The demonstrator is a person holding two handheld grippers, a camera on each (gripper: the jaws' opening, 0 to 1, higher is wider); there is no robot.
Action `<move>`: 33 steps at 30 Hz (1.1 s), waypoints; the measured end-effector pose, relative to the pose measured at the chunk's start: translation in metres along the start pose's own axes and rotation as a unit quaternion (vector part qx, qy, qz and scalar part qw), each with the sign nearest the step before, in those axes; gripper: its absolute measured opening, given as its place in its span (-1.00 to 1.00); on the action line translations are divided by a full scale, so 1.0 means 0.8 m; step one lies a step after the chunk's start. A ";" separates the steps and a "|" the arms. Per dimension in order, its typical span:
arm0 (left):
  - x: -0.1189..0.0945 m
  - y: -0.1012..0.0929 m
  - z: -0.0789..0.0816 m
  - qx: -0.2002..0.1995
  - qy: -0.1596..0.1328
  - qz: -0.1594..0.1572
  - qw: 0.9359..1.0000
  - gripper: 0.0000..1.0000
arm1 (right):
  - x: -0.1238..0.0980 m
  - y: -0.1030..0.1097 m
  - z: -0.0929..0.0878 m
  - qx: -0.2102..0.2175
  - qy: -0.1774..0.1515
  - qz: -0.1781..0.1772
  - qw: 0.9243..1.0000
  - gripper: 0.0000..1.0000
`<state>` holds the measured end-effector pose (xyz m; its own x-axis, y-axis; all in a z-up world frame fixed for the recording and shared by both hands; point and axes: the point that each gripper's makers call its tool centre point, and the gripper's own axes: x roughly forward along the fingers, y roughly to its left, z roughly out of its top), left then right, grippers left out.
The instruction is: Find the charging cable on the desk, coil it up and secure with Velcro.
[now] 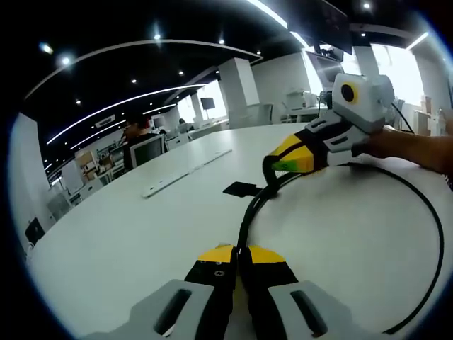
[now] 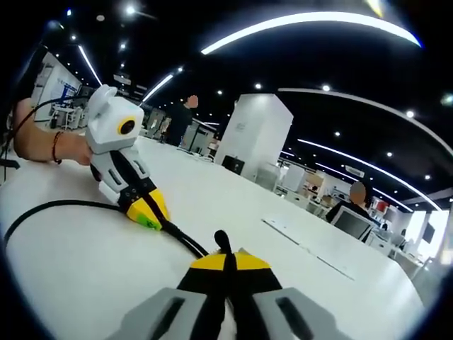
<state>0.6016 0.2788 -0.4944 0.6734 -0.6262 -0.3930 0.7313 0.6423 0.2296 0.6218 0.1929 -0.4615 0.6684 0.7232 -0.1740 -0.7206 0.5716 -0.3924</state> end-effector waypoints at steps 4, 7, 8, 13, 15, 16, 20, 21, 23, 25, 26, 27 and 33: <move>0.000 0.000 0.000 0.000 0.000 0.000 1.000 -0.87 | 0.003 -0.002 -0.001 0.000 0.001 0.001 1.000 -0.93; 0.001 0.001 0.000 0.000 0.000 0.000 1.000 -0.87 | 0.005 -0.004 -0.002 -0.001 0.003 0.002 1.000 -0.93; 0.001 0.001 0.000 0.000 0.000 0.000 1.000 -0.87 | 0.006 -0.005 -0.003 0.000 0.004 0.002 1.000 -0.93; 0.001 0.002 0.000 0.000 0.000 -0.001 1.000 -0.87 | 0.008 -0.005 -0.004 0.002 0.004 0.002 1.000 -0.93; 0.001 0.002 0.000 0.000 0.000 0.000 1.000 -0.87 | 0.008 -0.005 -0.005 0.003 0.003 0.002 1.000 -0.94; 0.001 0.002 0.000 0.000 0.000 0.000 1.000 -0.87 | 0.008 -0.006 -0.004 0.004 0.003 0.001 1.000 -0.94; 0.001 0.003 0.000 0.000 0.000 0.000 1.000 -0.87 | 0.008 -0.007 -0.005 0.008 0.003 -0.001 1.000 -0.94; 0.001 0.003 0.000 0.000 0.000 0.000 1.000 -0.87 | 0.008 -0.008 -0.005 0.008 0.002 -0.001 1.000 -0.94; 0.001 0.002 0.000 0.001 0.000 0.000 1.000 -0.87 | 0.009 -0.008 -0.005 0.009 0.002 -0.002 1.000 -0.94; 0.001 0.002 0.000 0.001 0.000 0.000 1.000 -0.87 | 0.009 -0.007 -0.005 0.009 0.001 -0.002 1.000 -0.94; 0.001 0.002 0.000 0.000 -0.001 0.001 1.000 -0.87 | 0.009 -0.007 -0.005 0.009 0.001 -0.003 1.000 -0.94; 0.001 0.002 0.000 0.000 -0.001 0.001 1.000 -0.87 | 0.009 -0.007 -0.006 0.010 0.001 -0.003 1.000 -0.94; 0.001 0.003 0.000 0.004 -0.001 0.002 1.000 -0.87 | 0.011 -0.010 -0.009 0.017 0.004 -0.006 1.000 -0.94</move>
<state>0.6037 0.2797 -0.4944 0.6769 -0.6239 -0.3905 0.7290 0.6415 0.2388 0.6345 0.1919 -0.4662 0.6784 0.7130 -0.1772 -0.7182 0.5927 -0.3645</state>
